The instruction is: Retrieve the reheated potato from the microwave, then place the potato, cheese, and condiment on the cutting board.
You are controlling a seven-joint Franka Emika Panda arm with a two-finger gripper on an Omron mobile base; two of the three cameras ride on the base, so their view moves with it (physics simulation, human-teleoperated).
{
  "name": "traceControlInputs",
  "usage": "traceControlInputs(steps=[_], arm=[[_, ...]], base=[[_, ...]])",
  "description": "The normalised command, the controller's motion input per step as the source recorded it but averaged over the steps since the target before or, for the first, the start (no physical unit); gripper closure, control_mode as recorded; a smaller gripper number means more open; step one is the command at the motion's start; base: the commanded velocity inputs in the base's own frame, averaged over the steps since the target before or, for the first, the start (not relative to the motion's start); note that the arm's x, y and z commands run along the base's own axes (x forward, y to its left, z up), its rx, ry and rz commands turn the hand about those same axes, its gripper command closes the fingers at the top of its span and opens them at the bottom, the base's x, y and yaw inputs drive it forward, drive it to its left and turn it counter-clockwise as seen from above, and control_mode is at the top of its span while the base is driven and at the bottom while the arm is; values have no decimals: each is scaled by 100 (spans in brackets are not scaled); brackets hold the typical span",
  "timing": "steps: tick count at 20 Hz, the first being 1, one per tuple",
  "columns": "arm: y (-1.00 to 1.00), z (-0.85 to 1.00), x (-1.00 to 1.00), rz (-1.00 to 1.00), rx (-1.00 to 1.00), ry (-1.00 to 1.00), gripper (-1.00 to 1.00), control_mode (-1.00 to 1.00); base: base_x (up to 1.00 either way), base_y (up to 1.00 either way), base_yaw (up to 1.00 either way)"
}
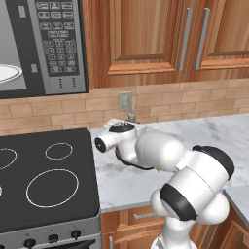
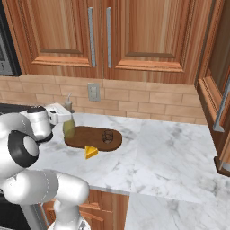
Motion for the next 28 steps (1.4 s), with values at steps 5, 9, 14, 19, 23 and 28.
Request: traceControlInputs(steps=[5, 9, 14, 19, 23, 28], arm=[[0, -22, -8, 0, 0, 0, 100, -100], [0, -21, -1, 0, 0, -1, 100, -100], [0, -9, 3, 0, 0, -4, 100, -100], [0, 0, 8, 0, 0, -6, 100, -100], [0, -2, 10, 0, 0, -5, 100, -100], [0, -10, 17, -2, 0, 0, 100, -100]], base=[[0, 0, 0], [0, 0, 0], [0, 0, 0], [0, 0, 0], [0, 0, 0], [0, 0, 0]])
